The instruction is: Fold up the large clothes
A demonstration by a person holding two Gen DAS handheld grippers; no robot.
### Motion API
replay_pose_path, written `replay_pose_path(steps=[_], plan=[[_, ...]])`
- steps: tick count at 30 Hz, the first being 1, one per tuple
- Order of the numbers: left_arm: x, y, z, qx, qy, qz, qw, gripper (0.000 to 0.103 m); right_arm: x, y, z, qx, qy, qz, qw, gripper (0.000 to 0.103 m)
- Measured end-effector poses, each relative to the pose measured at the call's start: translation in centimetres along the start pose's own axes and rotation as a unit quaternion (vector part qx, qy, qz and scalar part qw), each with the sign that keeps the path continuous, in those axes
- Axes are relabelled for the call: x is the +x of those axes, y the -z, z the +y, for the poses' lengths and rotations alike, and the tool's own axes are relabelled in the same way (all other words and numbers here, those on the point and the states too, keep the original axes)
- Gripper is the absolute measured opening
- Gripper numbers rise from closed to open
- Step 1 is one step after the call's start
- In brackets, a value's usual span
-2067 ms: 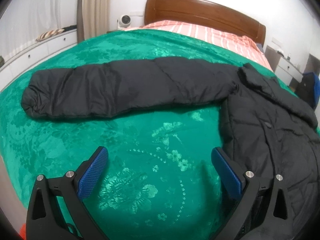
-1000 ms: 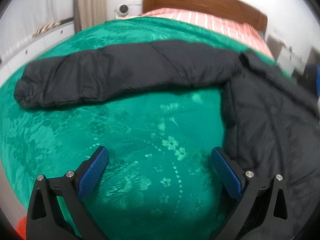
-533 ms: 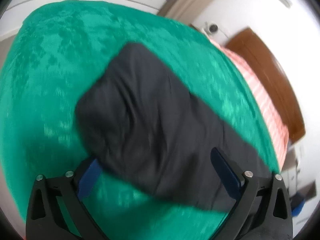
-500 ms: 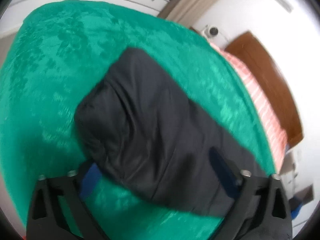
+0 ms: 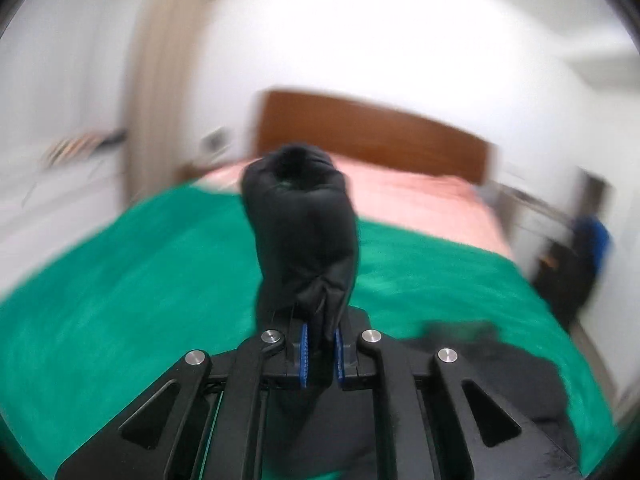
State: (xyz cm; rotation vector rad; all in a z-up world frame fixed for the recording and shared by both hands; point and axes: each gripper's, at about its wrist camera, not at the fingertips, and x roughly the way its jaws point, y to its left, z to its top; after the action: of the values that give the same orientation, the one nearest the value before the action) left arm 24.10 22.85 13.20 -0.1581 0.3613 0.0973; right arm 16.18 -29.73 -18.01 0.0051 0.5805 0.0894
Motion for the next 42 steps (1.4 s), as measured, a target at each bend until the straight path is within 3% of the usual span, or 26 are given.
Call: replay_pose_path(steps=[3,5,7,8,9,12,16,21,23,25,28,31,35,39,42], plan=[[1.3,-0.6,-11.5,0.089,0.078,-0.013,0.9929,0.009,0.0,0.0,0.0,0.0,0.0,0.0,1.0,0.098],[3.3,1.6,-18.7,0.143,0.122,0.012,0.9821,0.017,0.0,-0.1,-0.1,0.0,-0.001,0.0,1.0,0.098],[5.7,4.4,-23.3,0.175,0.146,0.059,0.9719,0.051,-0.1,-0.1,-0.1,-0.001,-0.002,0.001,1.0,0.098],[7.3,7.1,-25.9,0.189,0.147,0.096,0.9663,0.087,-0.1,-0.1,-0.1,-0.001,-0.002,0.001,1.0,0.098],[7.9,9.0,-27.0,0.192,0.145,0.114,0.9639,0.097,-0.1,-0.1,-0.1,-0.001,-0.003,0.001,1.0,0.098],[8.4,15.2,-28.1,0.186,0.165,0.186,0.9504,0.095,-0.1,0.0,-0.1,-0.002,-0.004,0.001,1.0,0.098],[6.4,19.8,-24.6,0.186,0.146,0.234,0.9431,0.095,-0.1,0.1,0.0,-0.003,-0.006,0.002,1.0,0.098],[1.8,19.7,-16.0,0.167,0.098,0.224,0.955,0.096,-0.1,0.1,0.0,-0.005,-0.003,0.005,1.0,0.099],[0.6,18.8,-11.8,0.163,0.061,0.214,0.9612,0.097,0.0,0.1,0.1,-0.005,-0.001,0.006,1.0,0.099],[-0.5,18.2,-7.1,0.164,0.0,0.197,0.9667,0.099,0.0,0.0,0.2,-0.006,0.001,0.006,1.0,0.1],[-0.6,18.2,-0.7,0.139,-0.08,0.194,0.9677,0.099,0.1,0.0,0.4,-0.008,0.004,0.004,1.0,0.1],[0.3,19.3,4.0,0.095,-0.129,0.192,0.9682,0.099,0.1,0.2,0.5,-0.011,0.008,0.001,1.0,0.101],[1.2,22.9,7.8,0.047,-0.154,0.201,0.9662,0.099,0.1,0.4,0.6,-0.012,0.01,-0.004,1.0,0.101],[1.9,27.1,8.9,0.007,-0.169,0.221,0.9605,0.099,-0.1,0.5,0.6,-0.013,0.011,-0.01,1.0,0.101],[1.1,28.7,9.7,-0.022,-0.162,0.209,0.9643,0.1,-0.1,0.6,0.6,-0.015,0.012,-0.013,1.0,0.101]])
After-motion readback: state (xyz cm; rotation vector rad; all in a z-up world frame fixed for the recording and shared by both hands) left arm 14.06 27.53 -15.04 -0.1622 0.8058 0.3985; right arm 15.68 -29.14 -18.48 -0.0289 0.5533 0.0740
